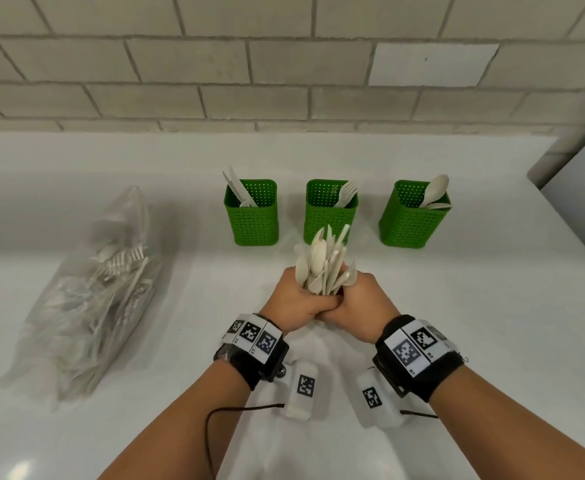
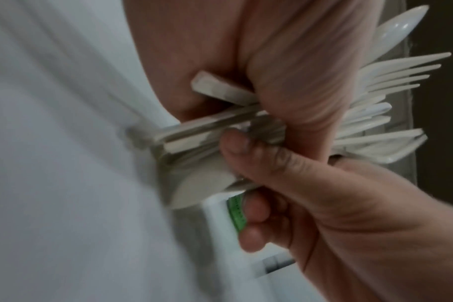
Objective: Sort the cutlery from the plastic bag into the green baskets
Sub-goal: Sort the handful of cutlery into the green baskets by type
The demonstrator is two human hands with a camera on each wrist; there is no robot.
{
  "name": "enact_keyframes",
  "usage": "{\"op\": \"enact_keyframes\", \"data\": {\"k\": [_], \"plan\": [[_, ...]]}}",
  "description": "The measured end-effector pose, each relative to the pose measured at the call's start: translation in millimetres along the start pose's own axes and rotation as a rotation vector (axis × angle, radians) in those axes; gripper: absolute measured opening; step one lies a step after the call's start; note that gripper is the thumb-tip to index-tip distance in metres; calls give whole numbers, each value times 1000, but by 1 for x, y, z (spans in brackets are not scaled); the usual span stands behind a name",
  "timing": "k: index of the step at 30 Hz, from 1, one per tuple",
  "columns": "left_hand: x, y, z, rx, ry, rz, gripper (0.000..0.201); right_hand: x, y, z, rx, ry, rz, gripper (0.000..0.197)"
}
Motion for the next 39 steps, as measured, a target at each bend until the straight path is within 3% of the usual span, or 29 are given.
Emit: {"op": "enact_keyframes", "data": {"k": [2,5,8,11,14,17,19,23,27,29,34,39], "plan": [[1,-1,1,-23,-87,-24,35,4,-3,-2,41,55,60,51],[-3,2,-5,33,-54,-79,33,2,-3,-3,-12,24,14,51],[-6,0,-5,23,-37,-47,37,3,-4,-10,11,41,31,47],[-4,-2,0,-23,-54,-38,28,6,-5,-15,56,71,108,45],[-8,-3,-6,-17,92,-61,26,-3,2,-12,39,-96,110,21],[-12,-2,-21,0,287,-84,15,-11,11,-6,14,-398,129,12],[-15,0,-28,9,396,-62,12,-22,16,-3,15,-490,37,19],[-16,5,-35,-8,445,6,11,-44,20,5,-70,-392,-270,29],[-3,9,-41,16,405,105,34,-44,10,18,-129,-207,-268,20],[-4,10,-37,11,426,89,40,-45,8,16,-143,-221,-243,15],[-11,15,-35,-47,440,16,27,-42,11,16,-144,-298,-191,14],[-23,18,-33,-105,460,-67,22,-54,8,3,-65,-677,-452,12]]}}
Point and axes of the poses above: each hand's wrist, its own y-axis away from the middle knuckle, its own x-axis out of the palm, z = x × y, the point moved 4 cm from there along -y, towards the middle knuckle, and after that the axes turned 15 degrees about z, right-handed, at the moved point
